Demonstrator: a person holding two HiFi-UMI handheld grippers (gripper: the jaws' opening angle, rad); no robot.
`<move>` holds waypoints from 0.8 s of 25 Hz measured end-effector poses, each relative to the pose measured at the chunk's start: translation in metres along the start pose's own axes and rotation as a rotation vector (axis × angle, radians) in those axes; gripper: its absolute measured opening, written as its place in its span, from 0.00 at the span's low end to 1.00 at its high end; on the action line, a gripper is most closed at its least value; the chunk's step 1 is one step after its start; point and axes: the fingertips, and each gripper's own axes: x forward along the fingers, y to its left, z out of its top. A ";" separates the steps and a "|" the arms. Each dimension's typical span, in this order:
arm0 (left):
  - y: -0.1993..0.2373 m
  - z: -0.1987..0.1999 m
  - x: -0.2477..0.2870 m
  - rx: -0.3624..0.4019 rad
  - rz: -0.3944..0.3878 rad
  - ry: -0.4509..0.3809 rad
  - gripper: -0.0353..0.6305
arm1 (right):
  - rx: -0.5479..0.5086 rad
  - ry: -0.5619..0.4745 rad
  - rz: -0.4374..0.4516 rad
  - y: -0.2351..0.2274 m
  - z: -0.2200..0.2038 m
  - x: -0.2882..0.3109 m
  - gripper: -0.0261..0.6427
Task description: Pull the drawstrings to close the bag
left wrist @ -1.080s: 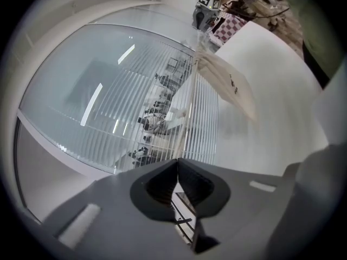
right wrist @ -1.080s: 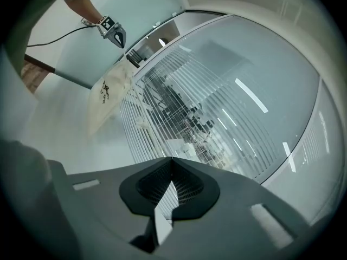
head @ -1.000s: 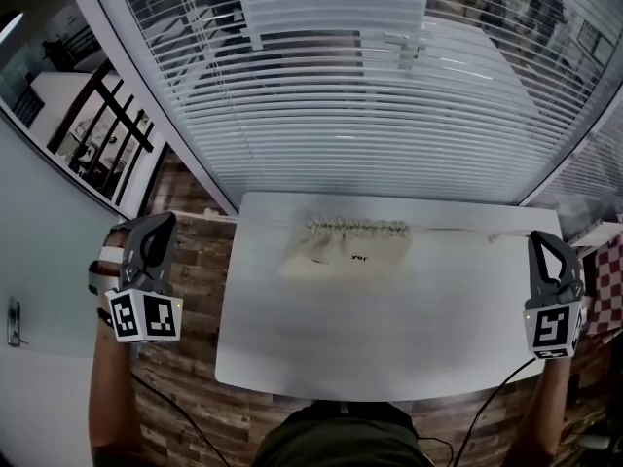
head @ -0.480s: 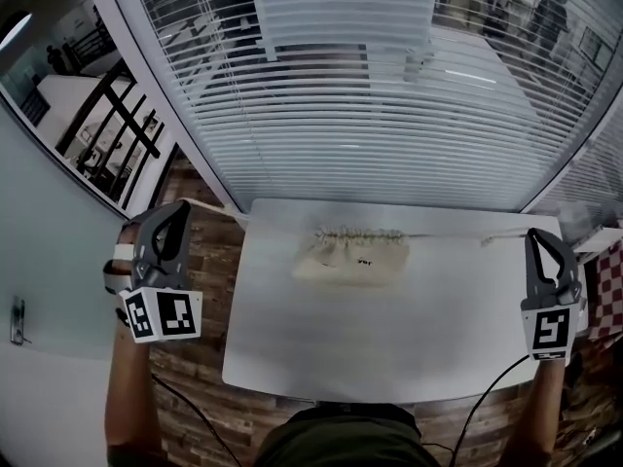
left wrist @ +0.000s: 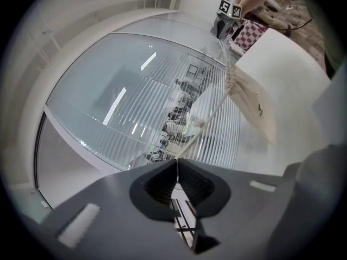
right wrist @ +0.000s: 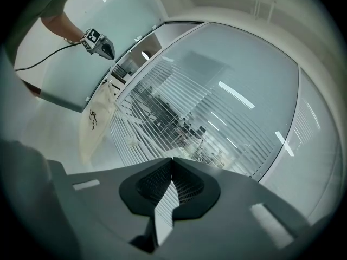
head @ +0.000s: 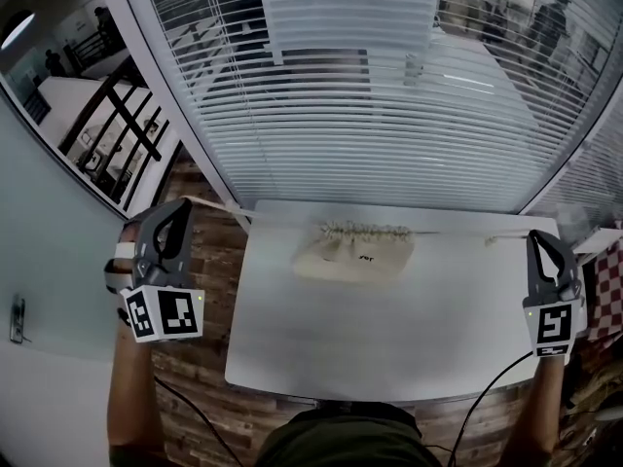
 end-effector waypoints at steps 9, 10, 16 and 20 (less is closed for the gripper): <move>0.001 0.001 -0.006 0.006 0.006 -0.007 0.07 | -0.014 0.004 0.000 0.004 0.003 -0.006 0.06; 0.000 0.001 -0.007 0.006 0.004 -0.006 0.07 | -0.016 0.005 0.001 0.004 0.003 -0.006 0.06; 0.000 0.003 -0.007 0.018 -0.001 -0.007 0.07 | -0.012 0.011 0.011 0.006 0.002 -0.006 0.06; -0.003 0.004 -0.006 0.025 -0.012 -0.002 0.07 | -0.016 0.016 0.019 0.008 -0.001 -0.006 0.06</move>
